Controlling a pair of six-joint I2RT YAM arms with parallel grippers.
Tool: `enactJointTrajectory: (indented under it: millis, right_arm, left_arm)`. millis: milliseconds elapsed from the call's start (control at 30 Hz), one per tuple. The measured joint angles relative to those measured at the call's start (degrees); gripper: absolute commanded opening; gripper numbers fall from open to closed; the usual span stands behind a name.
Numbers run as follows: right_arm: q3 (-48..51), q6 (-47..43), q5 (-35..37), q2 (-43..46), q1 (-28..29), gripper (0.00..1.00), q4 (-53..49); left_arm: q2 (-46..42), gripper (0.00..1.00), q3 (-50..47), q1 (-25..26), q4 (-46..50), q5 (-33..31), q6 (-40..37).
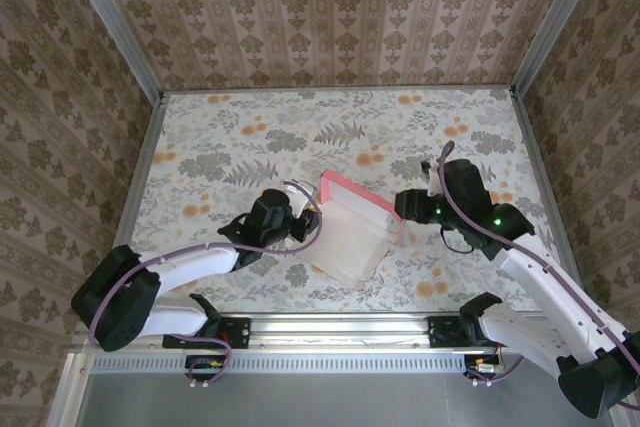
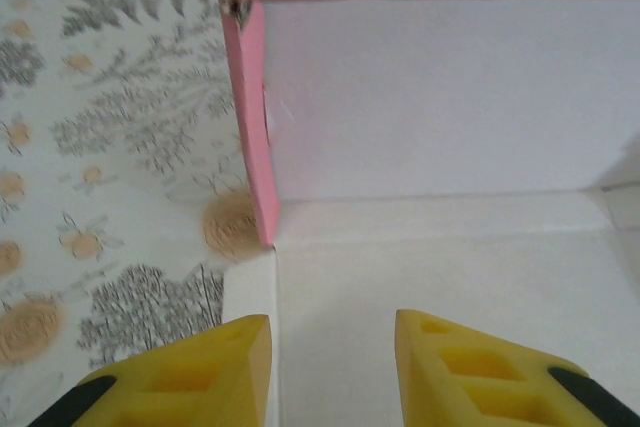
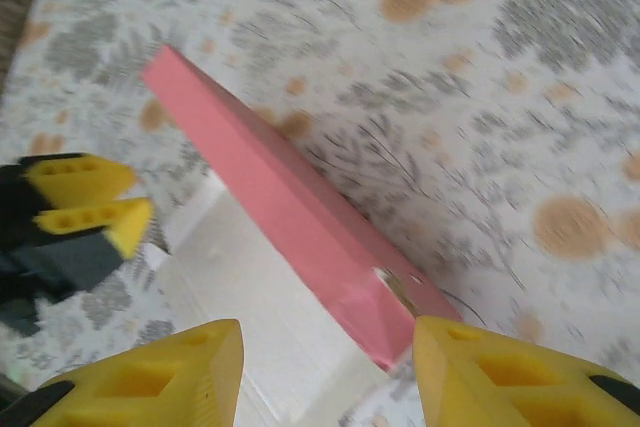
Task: Fold the paper box
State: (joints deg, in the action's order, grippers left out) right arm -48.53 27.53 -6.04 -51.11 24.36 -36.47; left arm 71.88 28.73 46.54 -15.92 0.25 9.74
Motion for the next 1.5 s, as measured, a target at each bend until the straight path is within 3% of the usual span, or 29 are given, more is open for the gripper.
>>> enactJointTrajectory:
  millis: [300, 367, 433, 500, 967, 1500]
  right_arm:
    - [3.54, 4.24, 2.32, 0.09, 1.18, 0.47, -3.63]
    - [3.93, 4.87, 2.69, -0.52, 1.42, 0.45, -3.56]
    - [4.15, 5.73, 2.91, -1.38, 1.49, 0.43, -3.48]
    - [4.15, 6.25, 3.34, -2.14, 1.64, 0.41, -3.28]
    - [5.01, 8.50, 4.15, -4.98, 2.08, 0.34, -0.20]
    - [5.16, 8.44, 5.29, -5.92, 2.97, 0.06, 0.33]
  left_arm:
    - [-2.71, 0.55, -0.61, 1.66, 7.72, 4.85, 4.72]
    - [-2.47, 0.65, -0.70, 2.51, 8.09, 5.64, 5.20]
    - [-1.79, 0.90, -0.70, 3.85, 8.31, 6.40, 5.75]
    - [-0.90, 1.00, -0.70, 5.18, 8.50, 6.91, 5.62]
    - [6.34, 1.00, 3.45, 11.74, 15.19, 5.68, 3.39]
    - [11.26, 1.00, 5.03, 17.46, 16.35, 2.27, 7.74]
